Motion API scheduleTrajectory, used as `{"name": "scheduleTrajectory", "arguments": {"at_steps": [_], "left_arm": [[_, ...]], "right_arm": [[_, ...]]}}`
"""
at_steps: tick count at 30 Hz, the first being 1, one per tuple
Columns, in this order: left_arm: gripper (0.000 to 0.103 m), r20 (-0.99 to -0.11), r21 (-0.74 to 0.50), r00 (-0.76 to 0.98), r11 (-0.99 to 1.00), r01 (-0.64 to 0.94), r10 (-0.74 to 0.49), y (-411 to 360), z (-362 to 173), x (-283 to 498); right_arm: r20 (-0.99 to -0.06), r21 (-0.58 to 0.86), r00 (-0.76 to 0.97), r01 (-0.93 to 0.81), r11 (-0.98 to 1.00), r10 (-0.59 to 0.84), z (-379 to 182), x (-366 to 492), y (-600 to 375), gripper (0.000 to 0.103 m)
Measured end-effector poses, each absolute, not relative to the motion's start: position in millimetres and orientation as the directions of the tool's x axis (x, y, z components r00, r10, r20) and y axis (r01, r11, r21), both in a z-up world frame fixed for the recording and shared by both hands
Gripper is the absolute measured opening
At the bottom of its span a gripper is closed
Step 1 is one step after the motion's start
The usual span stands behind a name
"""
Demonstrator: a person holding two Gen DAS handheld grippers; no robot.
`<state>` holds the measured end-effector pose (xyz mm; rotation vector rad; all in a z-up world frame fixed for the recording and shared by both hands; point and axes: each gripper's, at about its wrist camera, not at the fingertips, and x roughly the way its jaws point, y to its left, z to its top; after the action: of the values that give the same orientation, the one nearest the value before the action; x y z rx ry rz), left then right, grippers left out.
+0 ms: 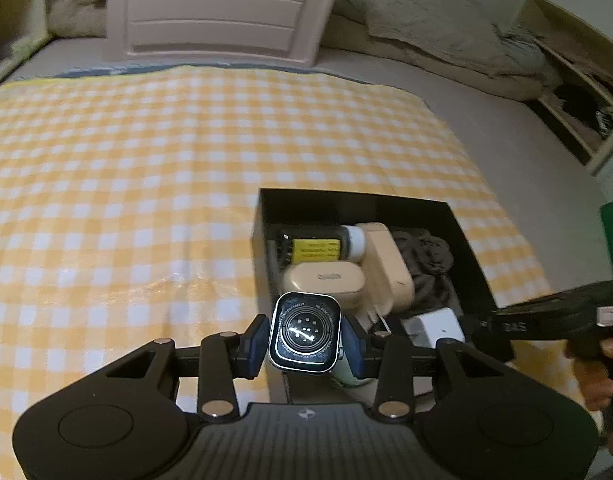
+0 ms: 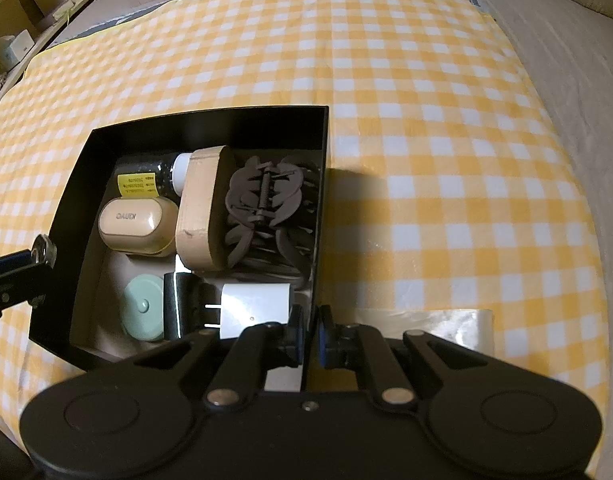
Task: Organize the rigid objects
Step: 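Lower the smartwatch into the box beside the tape measure and release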
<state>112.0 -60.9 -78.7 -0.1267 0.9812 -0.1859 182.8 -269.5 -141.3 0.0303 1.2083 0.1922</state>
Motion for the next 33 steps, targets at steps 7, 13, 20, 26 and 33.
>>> {"name": "scheduleTrajectory", "arguments": {"at_steps": [7,13,20,26,33], "left_arm": [[0.041,-0.818,-0.192,0.531,0.975,0.108,-0.220,-66.2,-77.0,110.2],[0.064,-0.826,-0.180,0.526,0.979,0.094,-0.202,-63.5,-78.5,113.1],[0.064,-0.825,-0.184,0.521,0.976,0.116,-0.217,-64.0,-76.8,112.1],[0.064,-0.828,-0.182,0.514,0.974,0.131,-0.224,-64.5,-77.9,111.2],[0.064,-0.824,-0.178,0.522,0.975,0.130,-0.220,-63.6,-76.3,111.3]], "right_arm": [[-0.926,0.125,0.340,-0.132,0.983,0.163,-140.8,182.4,-271.3,0.008],[-0.926,0.127,0.339,-0.131,0.983,0.165,-141.0,182.4,-271.7,0.008],[-0.926,0.124,0.340,-0.133,0.983,0.163,-140.9,183.4,-272.8,0.008],[-0.926,0.126,0.340,-0.133,0.983,0.165,-141.4,183.7,-273.3,0.008],[-0.926,0.126,0.340,-0.133,0.983,0.165,-141.6,183.8,-273.6,0.008]]}}
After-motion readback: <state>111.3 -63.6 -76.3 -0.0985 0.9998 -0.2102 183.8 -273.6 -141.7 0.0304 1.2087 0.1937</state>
